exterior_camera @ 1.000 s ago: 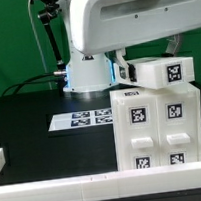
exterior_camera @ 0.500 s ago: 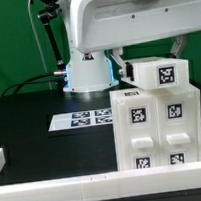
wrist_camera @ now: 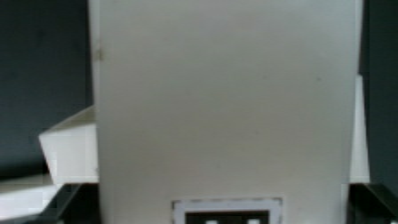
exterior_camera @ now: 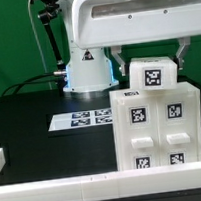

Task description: Assemble cabinet

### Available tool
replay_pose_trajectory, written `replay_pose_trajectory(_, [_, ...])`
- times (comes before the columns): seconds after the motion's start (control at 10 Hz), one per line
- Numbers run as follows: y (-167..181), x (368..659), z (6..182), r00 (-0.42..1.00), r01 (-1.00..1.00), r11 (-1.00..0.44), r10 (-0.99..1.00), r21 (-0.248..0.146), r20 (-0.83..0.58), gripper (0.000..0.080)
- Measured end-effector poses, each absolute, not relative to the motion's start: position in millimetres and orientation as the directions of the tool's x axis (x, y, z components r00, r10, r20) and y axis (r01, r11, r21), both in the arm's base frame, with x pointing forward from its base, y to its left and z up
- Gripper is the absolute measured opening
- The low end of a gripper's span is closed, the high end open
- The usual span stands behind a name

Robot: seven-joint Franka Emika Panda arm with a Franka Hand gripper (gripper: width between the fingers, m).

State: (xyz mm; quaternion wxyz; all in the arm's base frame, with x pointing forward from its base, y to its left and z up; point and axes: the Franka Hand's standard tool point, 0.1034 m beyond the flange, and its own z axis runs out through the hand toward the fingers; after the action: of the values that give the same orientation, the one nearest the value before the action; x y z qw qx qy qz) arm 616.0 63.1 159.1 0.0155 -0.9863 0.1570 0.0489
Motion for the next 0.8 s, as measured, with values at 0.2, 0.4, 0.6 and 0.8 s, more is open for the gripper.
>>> replay_pose_trajectory(0.2, [64.5,616.4,159.2,0.879,-0.47,-0.883,-0.467,-0.01,-0.099,0.056])
replay_pose_trajectory(0.4, [66.2,617.2,159.5,0.784,-0.616,-0.788,-0.614,0.003,-0.096,0.056])
replay_pose_trajectory(0.6, [67.0,619.1,159.9,0.723,-0.688,-0.726,-0.686,0.006,-0.088,0.056])
replay_pose_trajectory(0.8, [68.3,619.5,160.2,0.641,-0.764,-0.645,-0.762,0.012,-0.087,0.056])
